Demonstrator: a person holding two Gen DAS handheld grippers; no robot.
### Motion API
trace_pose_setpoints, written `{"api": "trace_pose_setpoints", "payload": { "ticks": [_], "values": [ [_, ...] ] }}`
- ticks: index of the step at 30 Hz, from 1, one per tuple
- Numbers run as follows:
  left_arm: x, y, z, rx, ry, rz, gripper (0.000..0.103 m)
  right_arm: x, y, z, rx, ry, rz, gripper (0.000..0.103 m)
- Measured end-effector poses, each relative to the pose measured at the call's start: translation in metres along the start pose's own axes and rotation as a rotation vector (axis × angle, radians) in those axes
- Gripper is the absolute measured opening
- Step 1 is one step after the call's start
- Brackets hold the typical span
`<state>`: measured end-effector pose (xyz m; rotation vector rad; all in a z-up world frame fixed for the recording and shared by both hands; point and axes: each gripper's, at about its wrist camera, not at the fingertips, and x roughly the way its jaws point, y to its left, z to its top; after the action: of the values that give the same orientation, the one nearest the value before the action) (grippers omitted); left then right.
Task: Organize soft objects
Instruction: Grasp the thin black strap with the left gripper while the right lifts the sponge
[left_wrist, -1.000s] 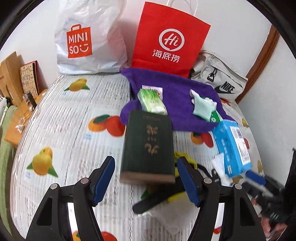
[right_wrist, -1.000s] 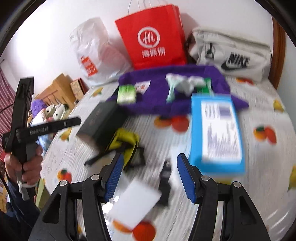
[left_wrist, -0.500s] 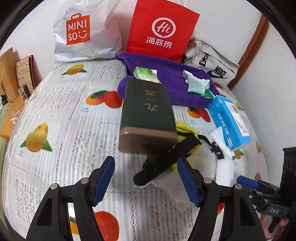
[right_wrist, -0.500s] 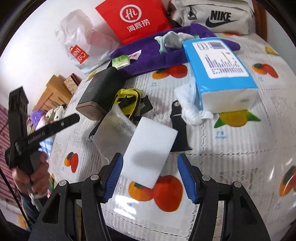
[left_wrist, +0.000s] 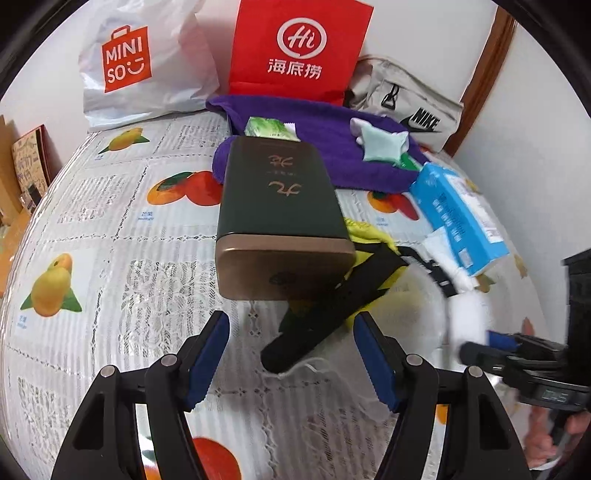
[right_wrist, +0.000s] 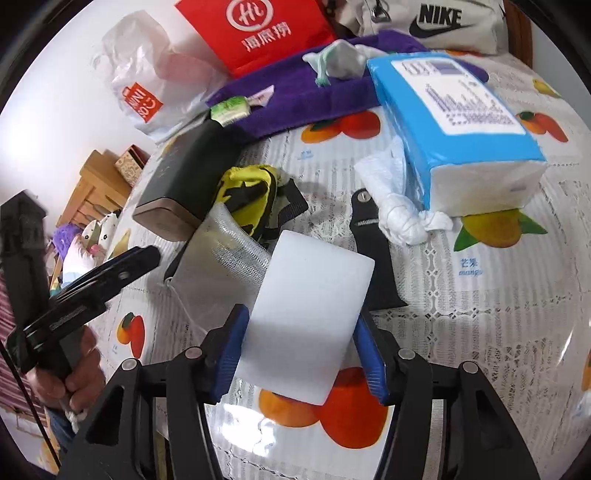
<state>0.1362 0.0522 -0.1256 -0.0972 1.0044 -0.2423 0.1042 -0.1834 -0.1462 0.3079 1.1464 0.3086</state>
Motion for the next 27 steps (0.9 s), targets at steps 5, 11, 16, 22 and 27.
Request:
{"api": "trace_pose_setpoints", "payload": {
  "ticks": [5, 11, 16, 22, 27],
  "values": [
    [0.015, -0.003, 0.0, 0.051, 0.011, 0.006, 0.067, -0.017, -0.001, -0.001, -0.058, -0.043, -0.018, 0.056],
    [0.026, -0.01, 0.001, 0.095, 0.049, -0.043, 0.066, -0.021, -0.009, -0.003, -0.08, -0.05, -0.025, 0.056],
    [0.023, -0.025, -0.006, 0.146, 0.072, -0.065, 0.052, -0.02, -0.015, -0.006, -0.079, -0.044, -0.005, 0.056],
    [0.029, -0.036, -0.002, 0.206, 0.06, -0.037, 0.052, -0.024, -0.025, -0.007, -0.067, -0.054, 0.003, 0.056],
    [0.039, -0.047, -0.005, 0.278, 0.07, 0.014, 0.031, -0.027, -0.033, -0.011, -0.062, -0.054, -0.002, 0.057]
  ]
}}
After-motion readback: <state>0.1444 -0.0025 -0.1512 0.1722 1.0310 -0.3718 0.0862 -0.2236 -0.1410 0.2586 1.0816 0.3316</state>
